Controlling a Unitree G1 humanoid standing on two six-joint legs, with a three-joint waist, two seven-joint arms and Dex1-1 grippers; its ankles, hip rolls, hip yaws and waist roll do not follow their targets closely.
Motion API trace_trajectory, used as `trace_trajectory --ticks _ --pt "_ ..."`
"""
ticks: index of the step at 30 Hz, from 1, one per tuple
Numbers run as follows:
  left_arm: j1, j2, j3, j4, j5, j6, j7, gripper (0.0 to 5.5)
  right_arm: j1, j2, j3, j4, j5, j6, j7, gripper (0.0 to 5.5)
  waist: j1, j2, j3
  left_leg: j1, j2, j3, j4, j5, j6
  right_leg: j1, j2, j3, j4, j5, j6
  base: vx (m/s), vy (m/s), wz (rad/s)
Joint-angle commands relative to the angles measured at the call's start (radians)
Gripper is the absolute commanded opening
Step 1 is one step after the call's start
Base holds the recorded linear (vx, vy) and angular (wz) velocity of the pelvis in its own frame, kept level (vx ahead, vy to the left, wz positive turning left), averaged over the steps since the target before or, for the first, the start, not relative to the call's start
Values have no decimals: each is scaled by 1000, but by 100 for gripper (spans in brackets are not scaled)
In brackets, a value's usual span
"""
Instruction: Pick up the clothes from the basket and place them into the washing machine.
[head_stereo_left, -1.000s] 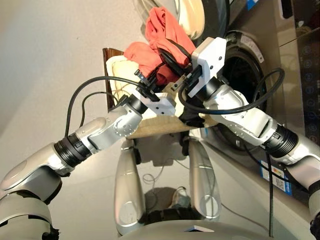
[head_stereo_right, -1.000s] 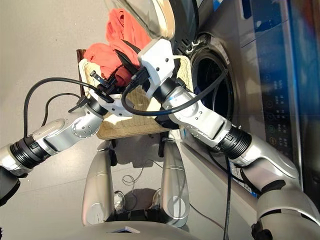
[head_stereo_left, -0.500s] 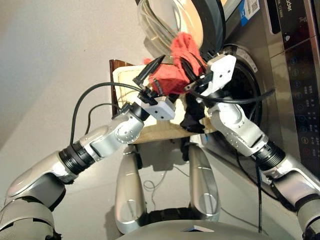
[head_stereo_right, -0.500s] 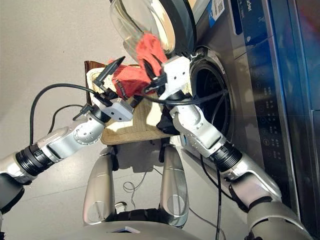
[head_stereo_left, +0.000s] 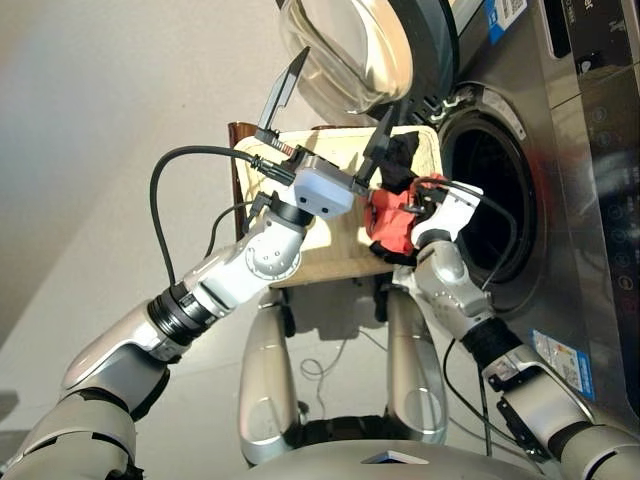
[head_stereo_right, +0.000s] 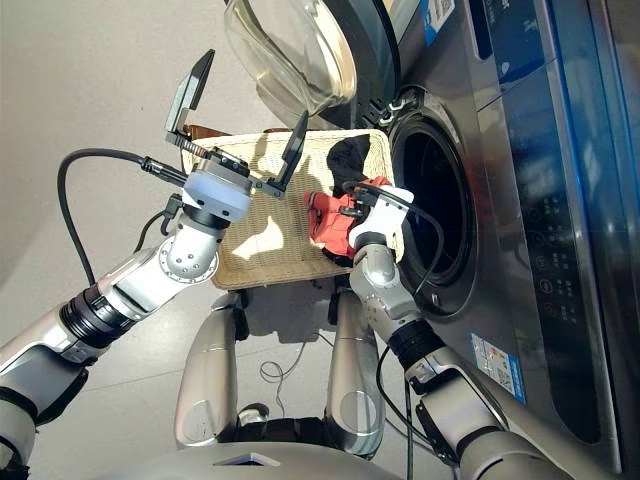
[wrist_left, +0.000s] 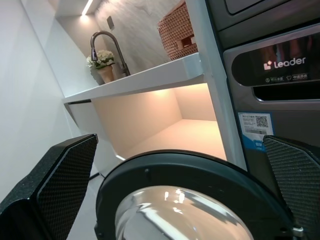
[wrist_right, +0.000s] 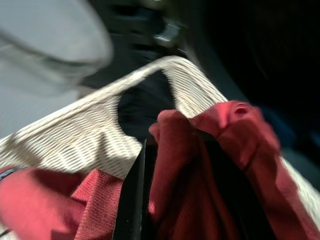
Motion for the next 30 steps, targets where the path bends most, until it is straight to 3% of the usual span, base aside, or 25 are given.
trace_trajectory --ticks 1,10,15,23,30 --pt "-65 -12 11 -105 -29 -67 -1 550 -58 53 -81 2 212 -98 52 0 12 11 -13 -36 -9 -12 102 -63 -20 28 -23 44 -146 103 78 0 0 0" --pt "-59 -71 32 -86 -104 -74 -44 550 -132 52 -241 100 466 -167 122 0 13 29 -13 -70 -15 -12 105 -65 -25 -6 -28 49 -137 98 77 0 0 0" --pt "-77 -35 22 -89 -64 -65 -42 550 -199 20 -335 160 532 -219 111 0 18 48 -13 -99 -20 -15 112 -66 -26 -38 -32 54 -125 92 77 0 0 0" --pt "-76 -46 14 -110 -149 -93 -80 550 -306 -112 -507 268 617 -306 66 0 23 83 -13 -199 -25 -30 170 -77 -29 -146 -31 62 -24 50 64 -13 -7 90" --pt "-62 -3 29 -145 -162 -99 -73 550 -337 -276 -569 303 508 -346 -47 0 23 98 -13 -313 -16 -48 224 -75 -37 -267 -29 64 68 27 57 -27 -33 60"
